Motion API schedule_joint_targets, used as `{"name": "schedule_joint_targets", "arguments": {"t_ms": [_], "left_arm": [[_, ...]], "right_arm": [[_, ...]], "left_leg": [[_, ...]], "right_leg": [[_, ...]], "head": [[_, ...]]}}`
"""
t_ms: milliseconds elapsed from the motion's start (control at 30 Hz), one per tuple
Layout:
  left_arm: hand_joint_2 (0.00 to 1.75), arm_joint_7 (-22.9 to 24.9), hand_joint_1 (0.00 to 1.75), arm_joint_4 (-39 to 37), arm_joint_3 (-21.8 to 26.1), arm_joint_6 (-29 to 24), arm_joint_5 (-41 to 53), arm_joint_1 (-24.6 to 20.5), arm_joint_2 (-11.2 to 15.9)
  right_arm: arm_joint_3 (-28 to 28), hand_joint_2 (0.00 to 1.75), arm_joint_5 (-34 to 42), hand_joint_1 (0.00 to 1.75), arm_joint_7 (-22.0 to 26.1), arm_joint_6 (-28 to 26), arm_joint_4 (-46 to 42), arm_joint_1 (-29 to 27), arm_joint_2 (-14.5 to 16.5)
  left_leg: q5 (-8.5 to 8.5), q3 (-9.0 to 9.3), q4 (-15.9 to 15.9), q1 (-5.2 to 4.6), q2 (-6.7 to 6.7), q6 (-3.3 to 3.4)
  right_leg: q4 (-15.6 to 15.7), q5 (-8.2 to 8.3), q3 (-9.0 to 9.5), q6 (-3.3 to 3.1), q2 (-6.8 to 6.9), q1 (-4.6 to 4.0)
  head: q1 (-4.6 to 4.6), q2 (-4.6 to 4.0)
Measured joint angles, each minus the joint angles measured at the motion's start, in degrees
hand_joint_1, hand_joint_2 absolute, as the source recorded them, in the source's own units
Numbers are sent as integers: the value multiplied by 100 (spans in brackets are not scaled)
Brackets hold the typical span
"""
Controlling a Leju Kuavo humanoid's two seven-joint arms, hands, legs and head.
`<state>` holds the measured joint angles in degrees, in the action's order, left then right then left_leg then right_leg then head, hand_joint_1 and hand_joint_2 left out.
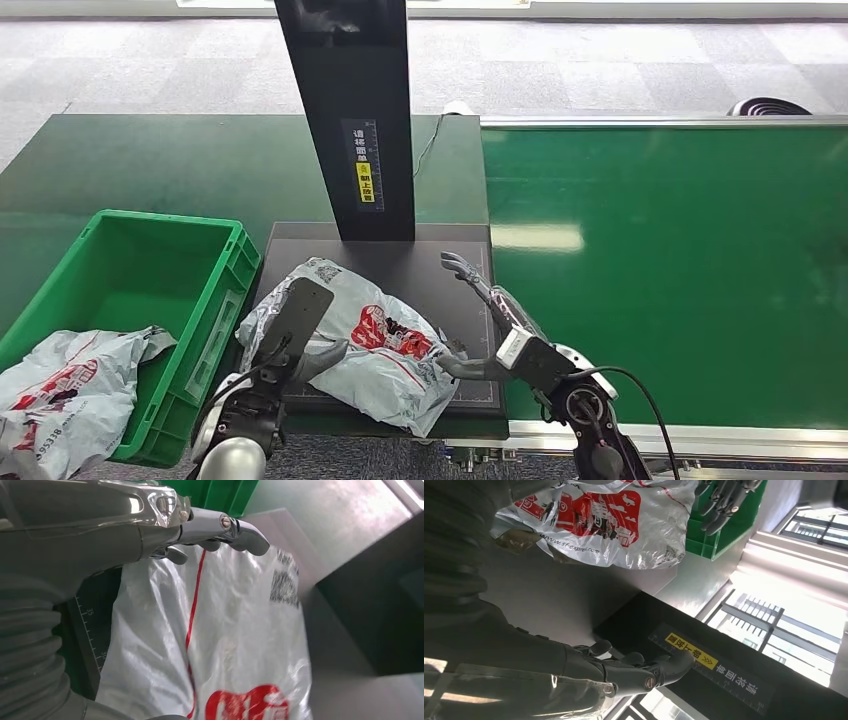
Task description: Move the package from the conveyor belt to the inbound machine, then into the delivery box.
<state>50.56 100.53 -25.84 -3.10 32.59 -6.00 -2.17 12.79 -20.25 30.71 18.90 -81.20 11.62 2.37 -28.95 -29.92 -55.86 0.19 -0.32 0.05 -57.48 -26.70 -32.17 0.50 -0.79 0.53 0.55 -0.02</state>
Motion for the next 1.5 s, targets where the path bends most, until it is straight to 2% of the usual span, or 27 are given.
{"name": "schedule_joint_targets", "arguments": {"t_ms": [433,800,833,867,933,967,1200,1500], "left_arm": [[175,0,0,-1221,-677,902,1025,-368,-17],[175,-23,1,-1776,-881,973,1216,-648,-27],[175,-28,29,-1792,-887,975,1217,-659,-28],[175,-30,64,-1809,-893,981,1222,-668,-28],[175,-45,143,-1830,-909,1010,1231,-678,-28],[175,-73,156,-1840,-916,1024,1235,-679,-28],[175,-405,172,-1898,-924,1042,1255,-683,-15],[175,-731,174,-1899,-922,1042,1259,-686,2]], "right_arm": [[-89,175,-37,0,-11,5,2,25,1],[-92,175,-75,0,-57,6,2,23,-1],[-92,175,-75,0,-58,5,2,23,-1],[-92,175,-76,0,-59,5,2,23,-1],[-92,175,-80,0,-60,5,2,17,-1],[-92,175,-82,0,-60,4,2,12,-1],[-92,175,-104,0,-69,-3,-1,-46,0],[-94,175,-113,0,-79,-8,-45,-103,1]], "left_leg": [[0,1,0,0,3,0],[-2,29,1,0,0,1],[-2,31,1,0,0,1],[-2,34,1,0,0,1],[-2,39,1,-1,0,1],[-2,42,1,-1,0,1],[-2,51,1,-1,-1,1],[-3,43,1,0,1,1]], "right_leg": [[0,0,0,0,-4,0],[2,-1,32,0,-3,1],[2,0,35,0,-3,1],[2,0,37,0,-3,1],[2,0,43,0,-3,1],[2,0,45,0,-2,1],[2,0,55,0,-2,1],[2,-1,46,1,-3,1]], "head": [[0,1],[0,0],[0,0],[0,0],[0,1],[0,1],[-1,1],[-1,0]]}}
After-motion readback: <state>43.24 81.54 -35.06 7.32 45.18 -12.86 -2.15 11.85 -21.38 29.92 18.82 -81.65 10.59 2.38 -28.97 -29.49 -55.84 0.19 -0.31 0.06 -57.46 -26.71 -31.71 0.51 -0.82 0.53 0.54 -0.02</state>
